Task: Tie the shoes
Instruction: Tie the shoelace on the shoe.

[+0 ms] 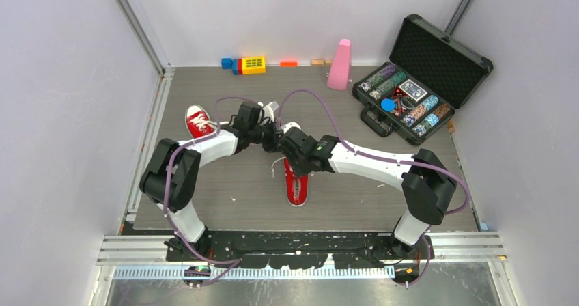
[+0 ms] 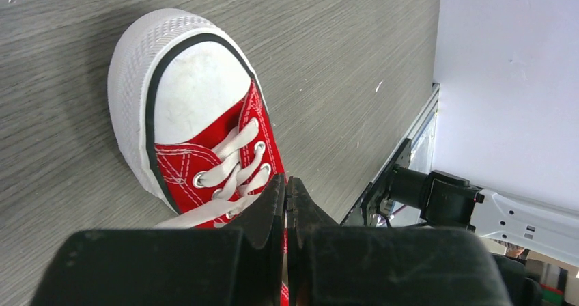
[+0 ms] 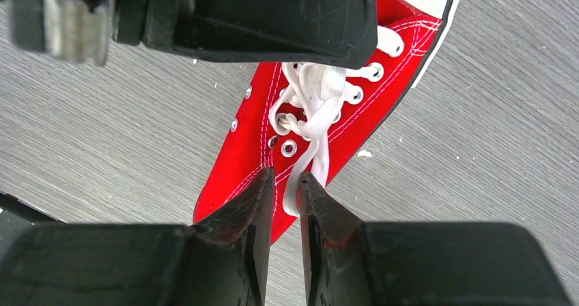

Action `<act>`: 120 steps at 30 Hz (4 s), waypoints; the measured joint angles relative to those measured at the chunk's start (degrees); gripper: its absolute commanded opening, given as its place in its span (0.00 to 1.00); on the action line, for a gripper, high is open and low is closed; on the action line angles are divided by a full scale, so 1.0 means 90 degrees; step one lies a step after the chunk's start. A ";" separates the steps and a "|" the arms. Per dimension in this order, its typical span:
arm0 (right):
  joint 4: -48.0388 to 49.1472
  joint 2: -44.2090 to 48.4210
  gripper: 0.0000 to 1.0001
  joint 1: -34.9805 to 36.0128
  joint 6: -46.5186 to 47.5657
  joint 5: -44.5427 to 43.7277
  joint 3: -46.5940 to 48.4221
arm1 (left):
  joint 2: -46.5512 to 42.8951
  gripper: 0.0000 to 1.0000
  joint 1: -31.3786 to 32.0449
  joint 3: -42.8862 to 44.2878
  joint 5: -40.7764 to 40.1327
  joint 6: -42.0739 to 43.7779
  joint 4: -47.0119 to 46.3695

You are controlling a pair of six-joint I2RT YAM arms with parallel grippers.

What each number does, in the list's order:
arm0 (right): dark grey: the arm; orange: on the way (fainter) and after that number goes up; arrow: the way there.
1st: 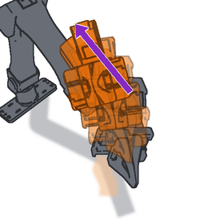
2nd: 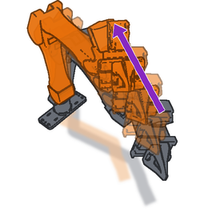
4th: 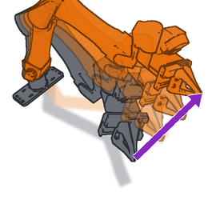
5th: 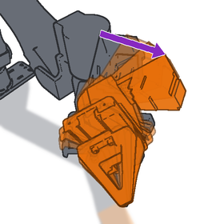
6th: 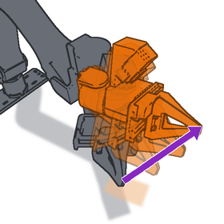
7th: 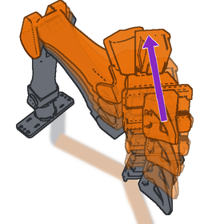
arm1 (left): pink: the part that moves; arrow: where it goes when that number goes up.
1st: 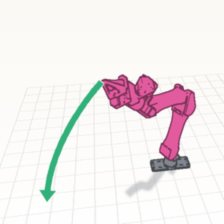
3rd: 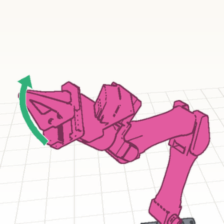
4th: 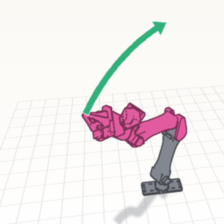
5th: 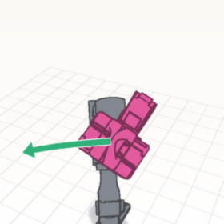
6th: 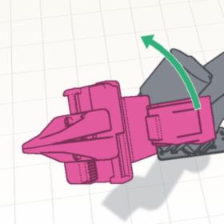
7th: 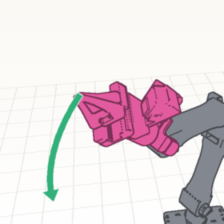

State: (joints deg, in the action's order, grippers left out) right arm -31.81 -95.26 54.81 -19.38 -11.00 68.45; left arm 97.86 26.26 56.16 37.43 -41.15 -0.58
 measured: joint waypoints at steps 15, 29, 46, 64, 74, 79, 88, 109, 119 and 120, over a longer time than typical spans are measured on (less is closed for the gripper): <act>0.0007 0.0012 0.55 -0.0012 -0.0049 0.0070 -0.0078 | 0.0155 0.00 -0.0056 0.0000 0.0029 -0.0046 0.0000; 0.0039 0.0500 0.42 -0.0758 -0.0104 0.0236 -0.0078 | 0.0155 0.00 -0.0056 0.0000 0.0102 -0.0044 0.0002; 0.0410 0.0503 0.38 -0.1909 -0.0342 0.1467 -0.0622 | 0.0155 0.00 -0.0056 0.0000 0.0143 -0.0032 0.0002; 0.0891 -0.0126 0.33 -0.2125 -0.0714 0.3410 -0.0629 | 0.0155 0.00 -0.0056 0.0000 0.0185 -0.0019 0.0005; 0.1003 -0.0350 0.31 -0.2052 -0.0775 0.3589 -0.0622 | 0.0155 0.00 -0.0056 0.0000 0.0187 -0.0019 0.0005; 0.1008 -0.0379 0.31 -0.2016 -0.0814 0.3597 -0.0561 | 0.0155 0.00 -0.0056 0.0000 0.0189 -0.0017 0.0005; 0.0957 -0.0435 0.30 -0.1897 -0.0838 0.3558 -0.0413 | 0.0138 0.00 -0.0056 0.0000 0.0189 -0.0015 0.0010; 0.0561 -0.0517 0.24 -0.1477 -0.0787 0.2713 -0.0022 | -0.0053 0.00 -0.0080 -0.0248 0.0236 -0.0053 -0.0199; 0.0556 -0.0639 0.17 -0.1418 -0.0787 0.2657 0.0007 | -0.0083 0.00 -0.0100 -0.0342 0.0255 -0.0051 -0.0257; 0.0556 -0.0663 0.14 -0.1409 -0.0782 0.2657 0.0019 | -0.0090 0.00 -0.0100 -0.0352 0.0255 -0.0051 -0.0257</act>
State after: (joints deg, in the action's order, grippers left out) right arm -26.81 -101.23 42.13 -26.41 12.91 68.62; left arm 97.06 25.36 52.99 39.72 -41.60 -2.90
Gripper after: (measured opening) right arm 0.206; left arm 0.012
